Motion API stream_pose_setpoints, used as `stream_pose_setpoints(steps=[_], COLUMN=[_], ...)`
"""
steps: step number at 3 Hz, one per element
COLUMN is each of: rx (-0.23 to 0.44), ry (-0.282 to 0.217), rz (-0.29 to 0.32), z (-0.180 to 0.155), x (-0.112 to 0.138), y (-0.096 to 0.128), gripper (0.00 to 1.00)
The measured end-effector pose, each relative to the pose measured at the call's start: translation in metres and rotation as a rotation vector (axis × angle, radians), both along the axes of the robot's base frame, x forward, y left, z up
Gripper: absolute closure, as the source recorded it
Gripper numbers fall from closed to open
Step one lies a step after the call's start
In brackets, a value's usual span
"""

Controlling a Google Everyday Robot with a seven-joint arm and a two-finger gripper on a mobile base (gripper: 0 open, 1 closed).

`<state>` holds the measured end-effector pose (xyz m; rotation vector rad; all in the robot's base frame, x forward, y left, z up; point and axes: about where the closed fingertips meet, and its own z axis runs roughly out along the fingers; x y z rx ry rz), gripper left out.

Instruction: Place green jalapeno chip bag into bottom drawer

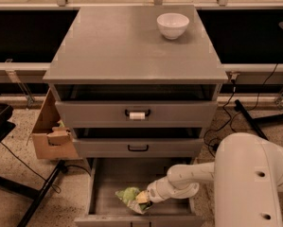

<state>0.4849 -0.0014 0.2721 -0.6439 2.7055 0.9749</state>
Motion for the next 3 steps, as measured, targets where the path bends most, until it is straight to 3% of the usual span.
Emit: stream_pose_setpoints(steps=[2,3], rx=[0.000,0.000], ry=[0.000,0.000], rz=[0.000,0.000], z=[0.0000,-0.0001], x=[0.0000,-0.0001], y=[0.0001,0.0001], gripper=[0.39,0.07])
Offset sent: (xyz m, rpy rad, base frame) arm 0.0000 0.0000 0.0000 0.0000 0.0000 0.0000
